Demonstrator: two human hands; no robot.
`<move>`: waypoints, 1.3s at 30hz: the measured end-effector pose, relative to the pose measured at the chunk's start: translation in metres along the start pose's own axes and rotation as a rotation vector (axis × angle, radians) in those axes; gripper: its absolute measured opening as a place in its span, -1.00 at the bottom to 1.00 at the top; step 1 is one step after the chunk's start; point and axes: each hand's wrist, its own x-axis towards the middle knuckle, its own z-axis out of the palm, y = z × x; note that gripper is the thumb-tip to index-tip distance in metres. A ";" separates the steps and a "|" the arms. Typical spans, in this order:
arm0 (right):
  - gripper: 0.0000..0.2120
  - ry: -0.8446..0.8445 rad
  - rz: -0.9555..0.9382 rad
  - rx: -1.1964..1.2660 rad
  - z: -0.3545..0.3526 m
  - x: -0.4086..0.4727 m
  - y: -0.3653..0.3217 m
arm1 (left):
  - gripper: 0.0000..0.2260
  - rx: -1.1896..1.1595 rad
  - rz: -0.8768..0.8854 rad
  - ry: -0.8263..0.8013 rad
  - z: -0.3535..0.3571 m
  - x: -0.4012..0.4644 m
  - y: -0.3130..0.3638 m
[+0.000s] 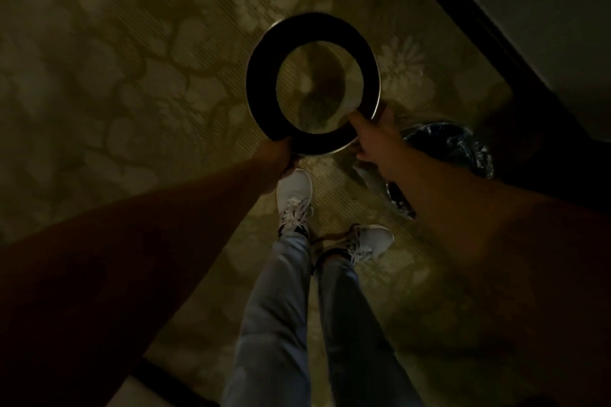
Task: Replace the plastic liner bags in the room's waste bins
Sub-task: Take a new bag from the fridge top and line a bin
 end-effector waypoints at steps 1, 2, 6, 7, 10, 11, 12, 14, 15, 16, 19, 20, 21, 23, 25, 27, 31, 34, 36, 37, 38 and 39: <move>-0.24 0.028 -0.039 -0.067 -0.011 -0.016 -0.009 | -0.82 0.040 0.011 0.023 -0.004 -0.021 0.004; -0.23 0.048 -0.080 -0.144 -0.022 -0.032 -0.018 | -0.80 0.095 0.028 0.036 -0.007 -0.042 0.008; -0.41 0.068 -0.153 -0.359 -0.074 -0.098 -0.032 | -0.77 0.305 0.155 0.072 -0.014 -0.117 0.024; -0.44 0.064 -0.134 -0.370 -0.086 -0.115 -0.030 | -0.76 0.368 0.184 0.057 -0.013 -0.133 0.029; -0.56 0.065 -0.078 -0.281 -0.118 -0.161 -0.011 | -0.75 0.586 0.249 0.013 0.002 -0.173 0.044; -0.57 0.080 -0.040 -0.195 -0.126 -0.178 -0.004 | -0.74 0.648 0.272 -0.004 0.011 -0.182 0.048; -0.57 0.101 -0.002 -0.120 -0.133 -0.190 0.007 | -0.72 0.707 0.293 -0.020 0.021 -0.189 0.050; -0.58 0.153 0.058 -0.018 -0.147 -0.208 0.034 | -0.72 0.869 0.326 -0.039 0.043 -0.203 0.049; -0.59 0.178 0.089 0.023 -0.154 -0.213 0.048 | -0.72 0.940 0.347 -0.058 0.055 -0.207 0.047; -0.61 0.196 0.128 0.078 -0.160 -0.214 0.064 | -0.69 1.007 0.374 -0.082 0.069 -0.207 0.044; -0.63 0.202 0.246 0.229 -0.174 -0.215 0.104 | -0.66 1.089 0.377 -0.102 0.104 -0.203 0.031; -0.68 0.202 0.265 0.270 -0.176 -0.213 0.117 | -0.66 1.128 0.381 -0.103 0.113 -0.200 0.027; -0.75 0.205 0.278 0.295 -0.178 -0.211 0.128 | -0.67 1.165 0.383 -0.105 0.121 -0.197 0.023; -0.83 0.214 0.285 0.324 -0.179 -0.204 0.149 | -0.69 1.232 0.381 -0.090 0.133 -0.190 0.018; -0.87 0.210 0.284 0.352 -0.179 -0.197 0.163 | -0.73 1.259 0.381 -0.076 0.141 -0.184 0.014; -0.87 0.206 0.261 0.389 -0.178 -0.190 0.168 | -0.73 1.275 0.368 -0.067 0.145 -0.178 0.013; -0.85 0.182 0.234 0.455 -0.177 -0.177 0.170 | -0.68 1.194 0.339 -0.068 0.150 -0.169 0.017; -0.81 0.155 0.231 0.458 -0.176 -0.169 0.174 | -0.68 1.148 0.296 -0.069 0.152 -0.165 0.019; -0.74 0.158 0.225 0.477 -0.175 -0.164 0.175 | -0.69 1.176 0.294 -0.066 0.155 -0.160 0.019; -0.72 0.157 0.226 0.486 -0.175 -0.162 0.175 | -0.70 1.190 0.303 -0.060 0.157 -0.157 0.019; -0.71 0.153 0.228 0.497 -0.174 -0.160 0.175 | -0.70 1.200 0.301 -0.058 0.158 -0.155 0.020; -0.70 0.150 0.233 0.502 -0.174 -0.157 0.176 | -0.71 1.205 0.299 -0.060 0.159 -0.152 0.020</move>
